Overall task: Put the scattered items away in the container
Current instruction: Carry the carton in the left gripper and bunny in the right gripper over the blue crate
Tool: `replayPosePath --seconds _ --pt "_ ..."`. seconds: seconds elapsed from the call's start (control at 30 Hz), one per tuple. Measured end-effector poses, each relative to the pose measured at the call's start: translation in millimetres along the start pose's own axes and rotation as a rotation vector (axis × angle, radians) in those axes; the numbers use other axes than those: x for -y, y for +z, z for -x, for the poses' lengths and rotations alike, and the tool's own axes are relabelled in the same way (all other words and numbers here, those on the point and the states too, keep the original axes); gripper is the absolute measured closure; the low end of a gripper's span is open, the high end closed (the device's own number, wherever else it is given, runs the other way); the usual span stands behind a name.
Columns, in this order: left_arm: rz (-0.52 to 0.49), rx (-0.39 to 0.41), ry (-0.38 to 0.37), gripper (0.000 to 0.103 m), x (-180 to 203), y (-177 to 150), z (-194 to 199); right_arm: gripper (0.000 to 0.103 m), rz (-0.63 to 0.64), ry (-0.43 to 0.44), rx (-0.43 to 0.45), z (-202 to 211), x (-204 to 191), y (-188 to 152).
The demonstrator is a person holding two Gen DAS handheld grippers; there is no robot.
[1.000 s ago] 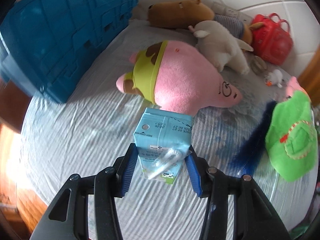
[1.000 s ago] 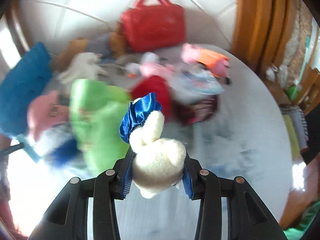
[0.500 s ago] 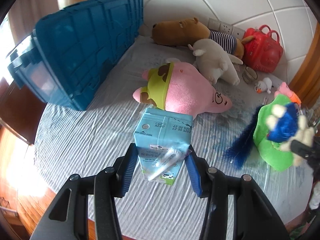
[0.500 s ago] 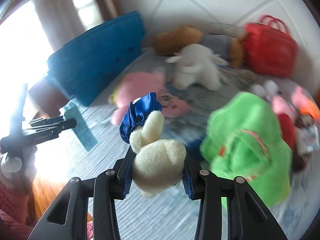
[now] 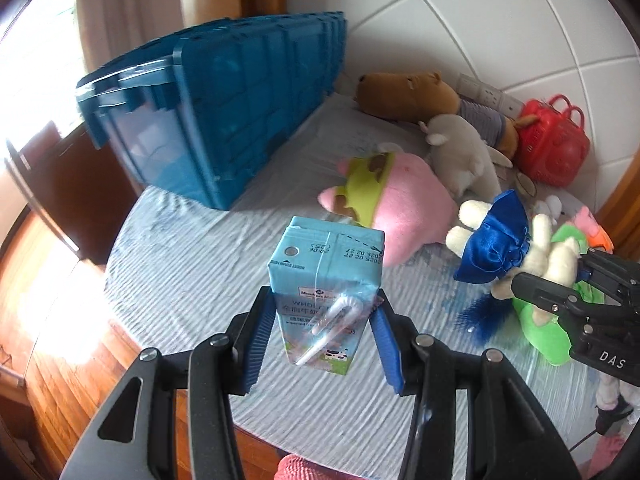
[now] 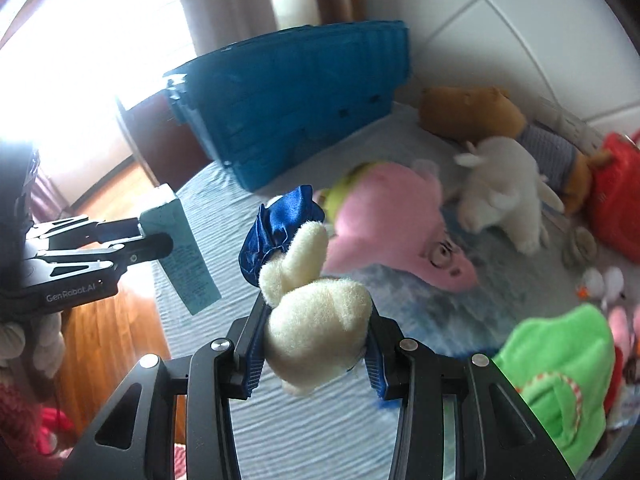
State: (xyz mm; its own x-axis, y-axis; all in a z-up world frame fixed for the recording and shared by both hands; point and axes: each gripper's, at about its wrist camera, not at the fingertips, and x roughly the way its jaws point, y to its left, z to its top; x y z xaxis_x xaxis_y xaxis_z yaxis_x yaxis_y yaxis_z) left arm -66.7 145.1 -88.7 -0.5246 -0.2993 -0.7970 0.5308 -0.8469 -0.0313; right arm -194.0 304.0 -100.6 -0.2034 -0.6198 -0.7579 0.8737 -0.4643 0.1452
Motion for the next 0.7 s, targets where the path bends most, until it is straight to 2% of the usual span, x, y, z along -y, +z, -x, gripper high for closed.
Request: replayPosePath --seconds 0.4,0.57,0.7 --pt "0.031 0.024 0.032 0.056 -72 -9 23 0.062 0.063 0.032 -0.007 -33 -62 28" --pt "0.013 0.032 0.015 0.056 -101 -4 23 0.062 0.059 0.013 -0.002 -45 -88 40" --pt "-0.01 0.015 -0.015 0.056 -123 5 6 0.062 0.039 -0.012 0.005 -56 -105 50"
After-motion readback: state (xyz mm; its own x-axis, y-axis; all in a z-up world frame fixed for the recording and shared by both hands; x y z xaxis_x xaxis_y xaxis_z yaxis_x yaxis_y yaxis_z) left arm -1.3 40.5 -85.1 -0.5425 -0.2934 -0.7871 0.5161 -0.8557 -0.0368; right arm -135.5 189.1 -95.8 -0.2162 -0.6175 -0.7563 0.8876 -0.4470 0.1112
